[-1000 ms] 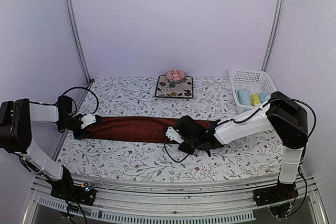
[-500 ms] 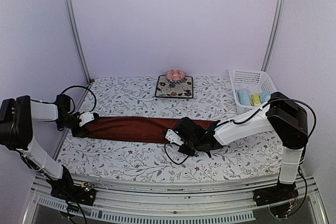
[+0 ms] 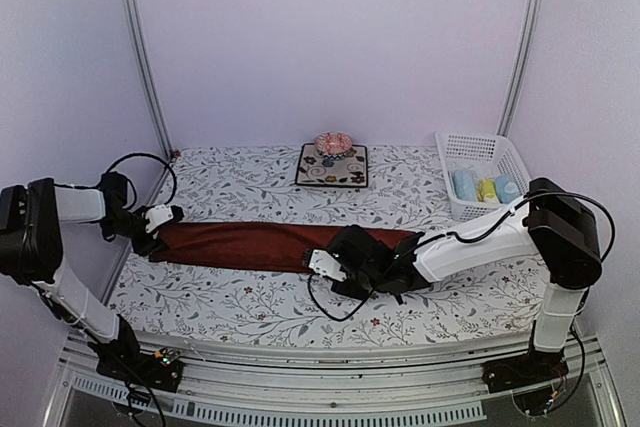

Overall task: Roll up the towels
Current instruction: Smooth out the towel at the center of the board, then pick up the towel from the center of the board.

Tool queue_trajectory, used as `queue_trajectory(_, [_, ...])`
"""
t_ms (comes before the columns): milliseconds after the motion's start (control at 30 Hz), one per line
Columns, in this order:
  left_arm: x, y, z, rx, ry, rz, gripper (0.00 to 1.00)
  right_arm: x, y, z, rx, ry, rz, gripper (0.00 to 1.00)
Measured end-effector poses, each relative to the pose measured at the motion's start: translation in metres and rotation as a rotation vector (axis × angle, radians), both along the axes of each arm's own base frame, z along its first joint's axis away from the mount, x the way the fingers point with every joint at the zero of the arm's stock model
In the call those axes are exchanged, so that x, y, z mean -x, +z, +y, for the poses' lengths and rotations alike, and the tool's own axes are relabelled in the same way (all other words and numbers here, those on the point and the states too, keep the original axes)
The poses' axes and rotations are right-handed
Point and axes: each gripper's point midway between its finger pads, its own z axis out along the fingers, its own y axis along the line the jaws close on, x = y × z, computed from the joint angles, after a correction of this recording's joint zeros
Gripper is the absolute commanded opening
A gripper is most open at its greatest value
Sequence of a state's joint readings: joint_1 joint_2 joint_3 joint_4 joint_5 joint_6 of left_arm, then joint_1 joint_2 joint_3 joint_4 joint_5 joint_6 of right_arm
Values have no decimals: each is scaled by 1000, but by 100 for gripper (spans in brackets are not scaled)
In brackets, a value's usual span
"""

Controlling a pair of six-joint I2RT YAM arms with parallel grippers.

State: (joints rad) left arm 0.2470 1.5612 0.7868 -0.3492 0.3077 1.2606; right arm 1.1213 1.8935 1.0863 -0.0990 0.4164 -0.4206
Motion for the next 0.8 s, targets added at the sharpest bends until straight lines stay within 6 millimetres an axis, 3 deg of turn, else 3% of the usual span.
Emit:
queue_trajectory(67, [-1, 10, -4, 25, -10, -12, 73, 4, 2, 5, -9, 11, -3, 72])
queue_trajectory(200, [-9, 38, -14, 94, -14, -59, 75, 2, 11, 9, -63, -23, 21, 74])
queue_trajectory(333, [-21, 62, -27, 167, -4, -100, 77, -23, 40, -10, -220, -173, 99, 76])
queue_trajectory(433, [-23, 70, -43, 212, -14, -102, 78, -60, 68, -46, -400, -366, 172, 78])
queue_trajectory(533, [-18, 72, -61, 244, -35, -94, 78, -85, 83, -99, -571, -570, 224, 79])
queue_trajectory(633, [-8, 67, -75, 262, -51, -80, 78, -85, 76, -143, -661, -729, 274, 81])
queue_trajectory(800, [11, 54, -93, 281, -54, -48, 78, -66, 47, -172, -720, -873, 386, 83])
